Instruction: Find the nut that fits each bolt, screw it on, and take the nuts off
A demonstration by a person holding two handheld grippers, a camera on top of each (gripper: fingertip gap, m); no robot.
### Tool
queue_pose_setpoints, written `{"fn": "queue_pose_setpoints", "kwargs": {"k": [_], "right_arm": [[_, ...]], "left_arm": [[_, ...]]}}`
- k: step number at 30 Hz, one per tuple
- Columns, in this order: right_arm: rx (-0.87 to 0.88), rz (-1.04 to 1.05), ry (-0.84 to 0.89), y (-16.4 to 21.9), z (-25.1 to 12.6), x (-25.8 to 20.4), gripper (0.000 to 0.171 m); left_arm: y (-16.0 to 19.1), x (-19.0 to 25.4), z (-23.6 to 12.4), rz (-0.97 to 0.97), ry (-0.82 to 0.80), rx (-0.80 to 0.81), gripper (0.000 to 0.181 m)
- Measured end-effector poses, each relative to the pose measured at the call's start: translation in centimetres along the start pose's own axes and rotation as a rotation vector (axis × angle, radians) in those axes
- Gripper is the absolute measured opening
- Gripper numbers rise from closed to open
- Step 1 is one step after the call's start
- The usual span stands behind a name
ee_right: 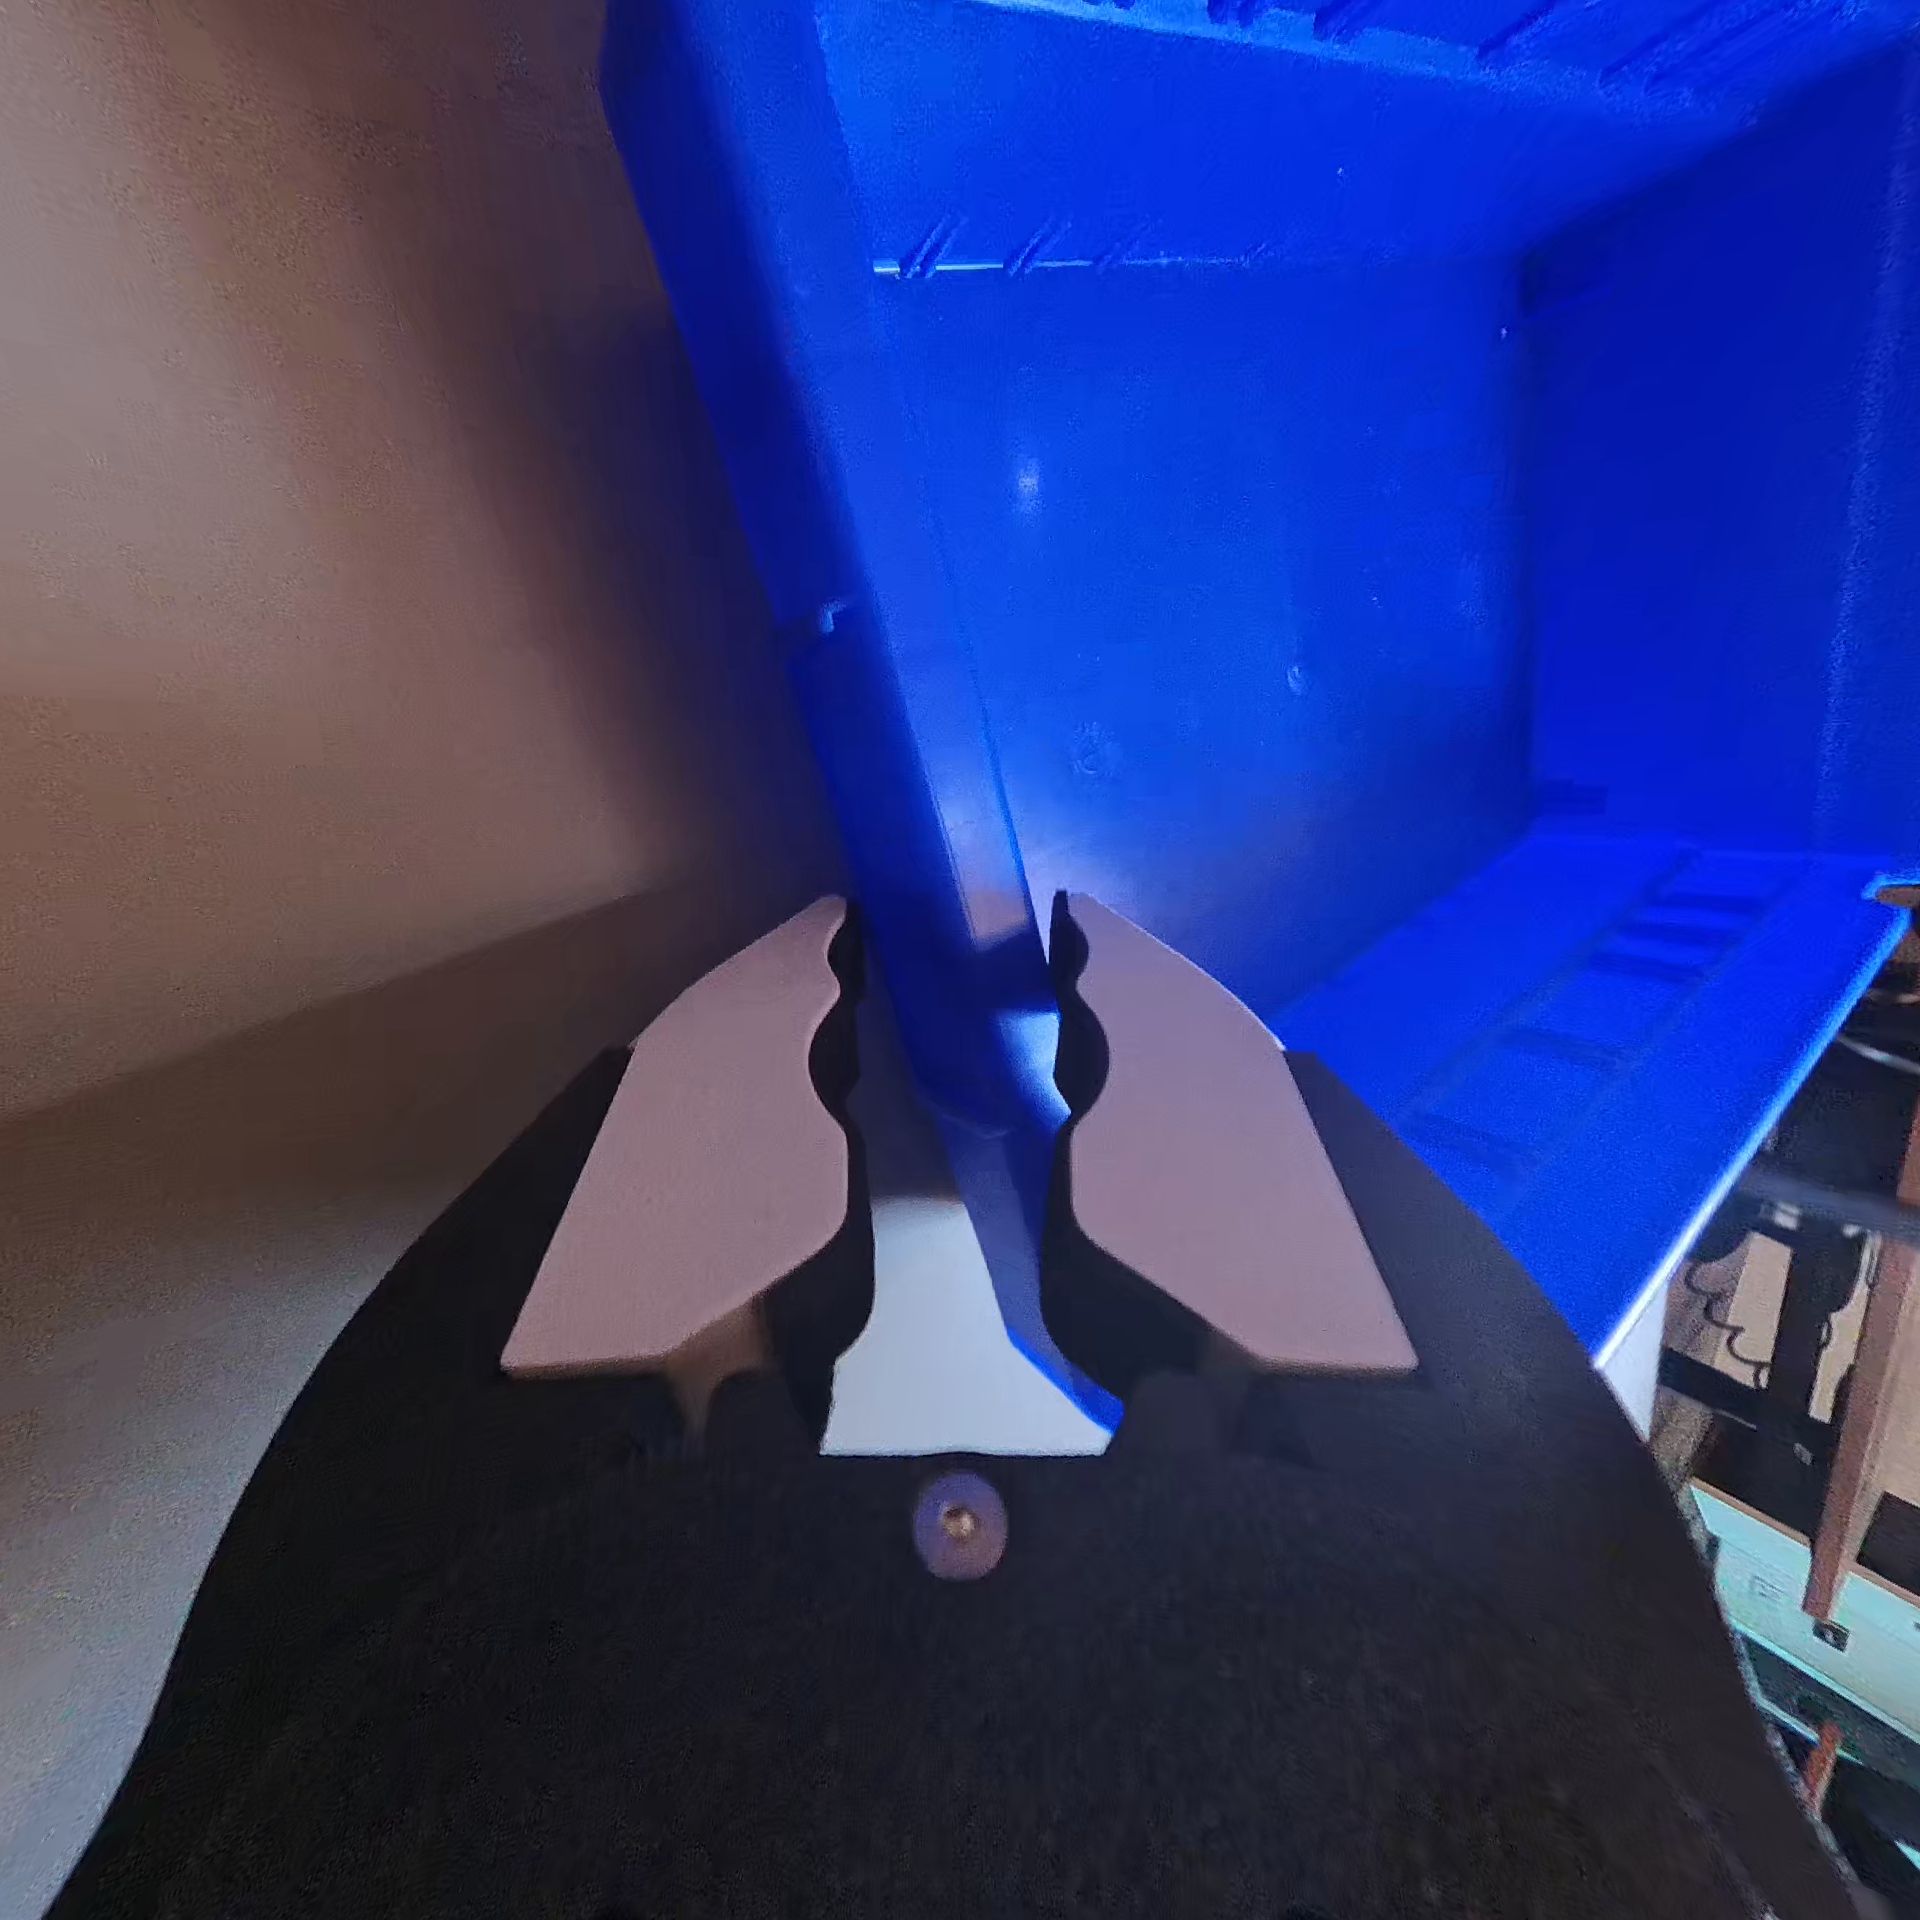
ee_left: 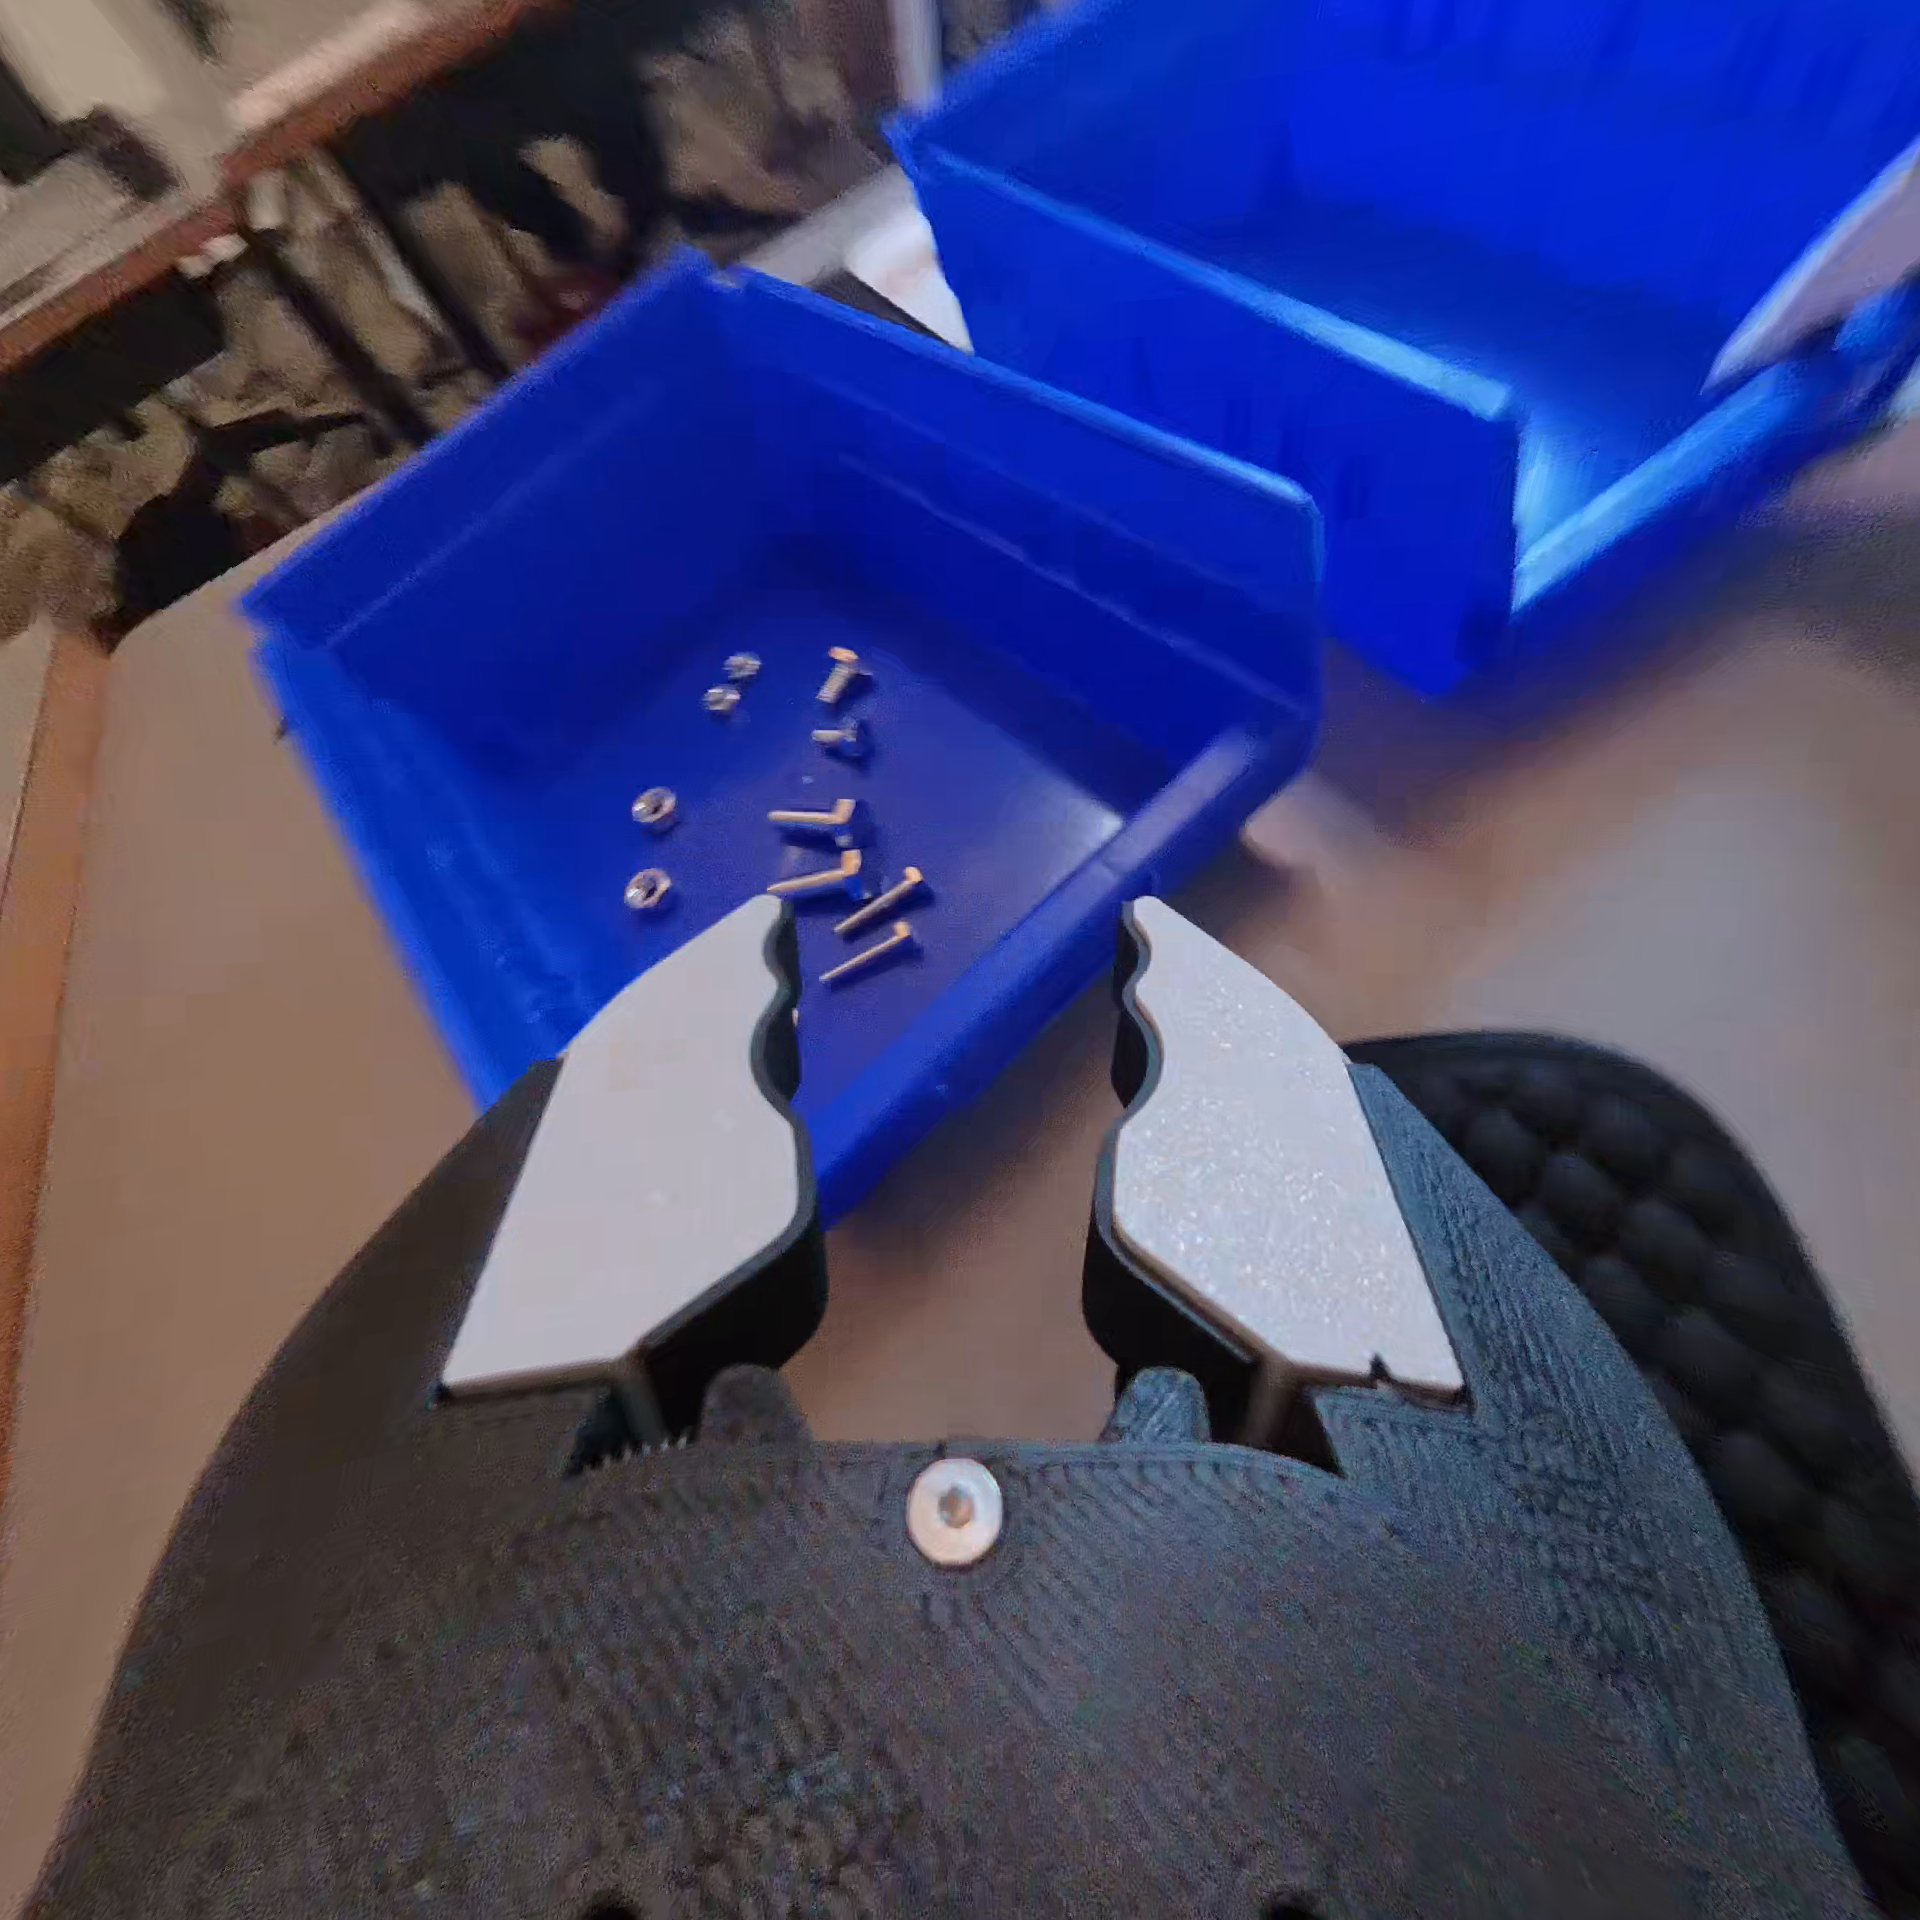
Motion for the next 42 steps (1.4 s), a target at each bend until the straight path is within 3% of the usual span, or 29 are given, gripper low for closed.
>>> {"fn": "queue_pose_setpoints", "kwargs": {"k": [5,7,12,20,28,36,39,42], "right_arm": [[-0.057,0.041,-0.006,5.7,-5.7,-2.6,0.035],[-0.089,0.075,0.007,8.2,-7.6,-3.1,0.035],[-0.143,0.162,0.09,13.8,-9.8,-1.7,0.034],[-0.143,0.209,0.201,19.6,-7.7,4.7,0.032],[-0.121,0.229,0.227,21.9,-5.7,9.0,0.032],[-0.089,0.185,0.277,21.8,-5.6,9.5,0.037],[0.065,0.294,0.281,19.5,-7.0,8.9,0.041],[0.317,0.482,0.265,16.7,-8.7,8.2,0.042]], "left_arm": [[2.7,1.4,5.8,0.376,0.187,-0.358,0.06],[3.3,1.6,7.4,0.446,0.226,-0.419,0.048],[2.5,3.2,9.7,0.547,0.229,-0.415,0.032],[1.0,3.6,13.5,0.469,0.253,-0.322,0.029],[0.9,1.1,15.8,0.443,0.252,-0.313,0.029],[1.1,-0.9,16.9,0.436,0.224,-0.287,0.03],[0.3,-1.0,16.1,0.287,0.251,-0.2,0.043],[-2.0,-1.9,14.4,0.062,0.258,-0.025,0.043]]}}
Point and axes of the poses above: each gripper's, where its closed fingertips meet, z out along the fingers, y out of its underside, x = y × z across the jaws, the point moved 8 cm from there along -z, back along the fingers, and after that the axes turned 9 degrees about x, right-handed, at the moved point
